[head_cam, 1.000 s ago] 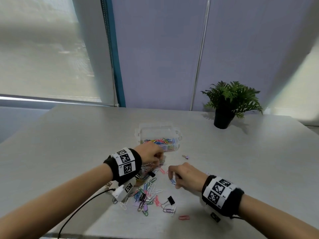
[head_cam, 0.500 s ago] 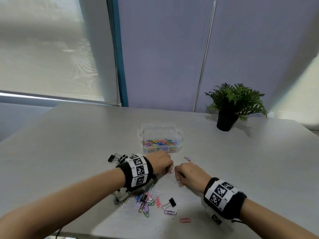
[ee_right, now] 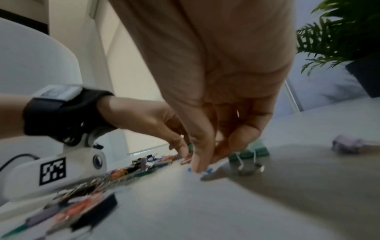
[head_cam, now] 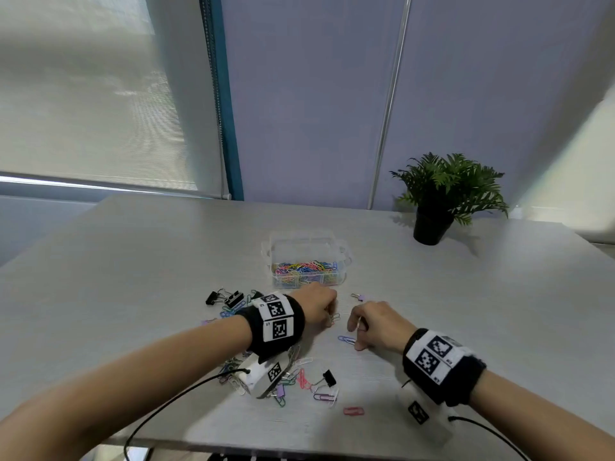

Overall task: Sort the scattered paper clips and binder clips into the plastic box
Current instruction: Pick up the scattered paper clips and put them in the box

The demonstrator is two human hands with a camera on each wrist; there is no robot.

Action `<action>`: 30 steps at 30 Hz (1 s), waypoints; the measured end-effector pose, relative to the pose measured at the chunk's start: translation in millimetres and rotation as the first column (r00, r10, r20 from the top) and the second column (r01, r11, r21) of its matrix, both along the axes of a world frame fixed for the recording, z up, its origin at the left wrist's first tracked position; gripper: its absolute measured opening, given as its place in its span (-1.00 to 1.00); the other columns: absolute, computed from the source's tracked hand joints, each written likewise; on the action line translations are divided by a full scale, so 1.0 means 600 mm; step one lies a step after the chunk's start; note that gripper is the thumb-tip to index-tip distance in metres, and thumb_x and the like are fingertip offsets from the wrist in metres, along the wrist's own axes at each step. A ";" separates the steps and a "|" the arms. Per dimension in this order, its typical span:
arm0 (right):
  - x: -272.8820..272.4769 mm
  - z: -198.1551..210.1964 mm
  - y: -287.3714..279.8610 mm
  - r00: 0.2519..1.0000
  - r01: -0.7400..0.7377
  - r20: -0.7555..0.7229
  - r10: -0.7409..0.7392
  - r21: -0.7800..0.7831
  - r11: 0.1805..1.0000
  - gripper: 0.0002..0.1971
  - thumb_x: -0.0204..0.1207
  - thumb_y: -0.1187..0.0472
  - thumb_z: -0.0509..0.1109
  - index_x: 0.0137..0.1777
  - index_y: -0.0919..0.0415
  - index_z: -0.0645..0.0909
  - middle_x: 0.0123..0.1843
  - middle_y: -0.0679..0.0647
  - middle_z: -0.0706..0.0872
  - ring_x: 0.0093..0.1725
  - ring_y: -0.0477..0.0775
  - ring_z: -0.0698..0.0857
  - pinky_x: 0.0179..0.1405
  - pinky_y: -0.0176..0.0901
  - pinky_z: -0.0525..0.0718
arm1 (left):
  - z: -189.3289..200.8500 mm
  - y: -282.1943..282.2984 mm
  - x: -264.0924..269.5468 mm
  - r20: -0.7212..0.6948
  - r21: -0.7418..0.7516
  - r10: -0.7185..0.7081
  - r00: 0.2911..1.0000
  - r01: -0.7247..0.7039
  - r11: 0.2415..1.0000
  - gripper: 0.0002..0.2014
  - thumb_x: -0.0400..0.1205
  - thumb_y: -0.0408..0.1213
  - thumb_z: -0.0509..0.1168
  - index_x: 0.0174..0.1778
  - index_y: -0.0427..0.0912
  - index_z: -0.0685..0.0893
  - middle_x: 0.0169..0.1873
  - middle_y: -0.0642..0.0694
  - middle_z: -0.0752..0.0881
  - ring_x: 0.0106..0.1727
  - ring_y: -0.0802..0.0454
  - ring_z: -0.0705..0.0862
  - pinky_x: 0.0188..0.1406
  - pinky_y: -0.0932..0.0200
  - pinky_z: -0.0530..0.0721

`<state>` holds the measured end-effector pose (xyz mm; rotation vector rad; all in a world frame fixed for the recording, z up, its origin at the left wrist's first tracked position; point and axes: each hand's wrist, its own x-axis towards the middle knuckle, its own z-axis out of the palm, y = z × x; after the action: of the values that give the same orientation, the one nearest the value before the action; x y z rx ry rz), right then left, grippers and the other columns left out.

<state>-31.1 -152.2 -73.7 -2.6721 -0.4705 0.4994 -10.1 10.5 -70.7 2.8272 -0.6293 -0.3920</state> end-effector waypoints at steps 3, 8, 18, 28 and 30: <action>-0.004 -0.011 0.017 0.998 0.021 0.062 -0.020 -0.015 1.000 -0.77 0.28 0.34 0.53 -0.09 0.15 0.65 -0.14 0.05 0.59 -0.08 0.10 0.60 -0.12 -0.17 0.49 | -0.009 -0.012 -0.001 0.042 0.018 0.010 0.999 -0.010 1.000 -0.81 0.51 -0.44 0.32 0.03 -0.34 0.68 0.08 -0.28 0.75 0.16 -0.20 0.68 0.07 0.06 0.59; -0.004 -0.014 0.023 0.992 -0.073 0.100 0.081 -0.081 0.994 -0.70 0.36 0.40 0.41 -0.41 0.01 0.47 -0.07 0.13 0.79 0.02 0.14 0.68 -0.09 -0.12 0.55 | -0.012 -0.019 0.000 0.032 0.057 0.022 0.999 -0.024 0.998 -0.78 0.50 -0.48 0.32 0.03 -0.31 0.74 0.09 -0.28 0.76 0.16 -0.21 0.70 0.12 0.04 0.63; -0.087 0.029 -0.010 0.963 -0.263 -0.045 0.265 0.045 0.964 -0.82 0.36 0.45 0.30 -0.12 0.22 0.63 -0.24 0.16 0.82 -0.32 -0.17 0.73 -0.23 -0.37 0.59 | -0.007 -0.014 -0.004 0.013 0.069 -0.004 1.000 0.003 0.998 -0.76 0.51 -0.54 0.22 -0.01 -0.24 0.71 0.08 -0.19 0.74 0.16 -0.14 0.66 -0.07 0.17 0.51; -0.135 0.007 -0.002 0.953 -0.302 -0.016 0.302 0.007 0.953 -0.91 0.37 0.37 0.44 -0.17 0.21 0.63 -0.18 0.17 0.81 -0.13 0.05 0.73 -0.08 -0.11 0.63 | 0.036 0.008 0.001 -0.083 -0.078 0.037 0.996 -0.043 0.996 -0.82 0.56 -0.61 0.14 -0.04 -0.37 0.61 -0.11 -0.32 0.76 -0.36 -0.01 0.67 -0.39 0.30 0.55; -0.128 0.006 -0.003 0.950 -0.311 -0.028 0.310 -0.009 0.950 -0.88 0.34 0.31 0.51 -0.15 0.27 0.66 -0.30 0.04 0.73 -0.29 -0.11 0.61 -0.13 -0.14 0.57 | 0.050 0.021 0.003 -0.071 -0.113 0.047 0.996 -0.055 0.992 -0.83 0.57 -0.62 0.13 -0.05 -0.37 0.59 -0.15 -0.30 0.74 -0.37 -0.06 0.70 -0.47 0.38 0.57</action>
<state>-107.8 -153.9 -70.3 -2.6106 -0.8912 0.6272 -8.1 23.1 -40.6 2.7021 -0.5467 -0.4272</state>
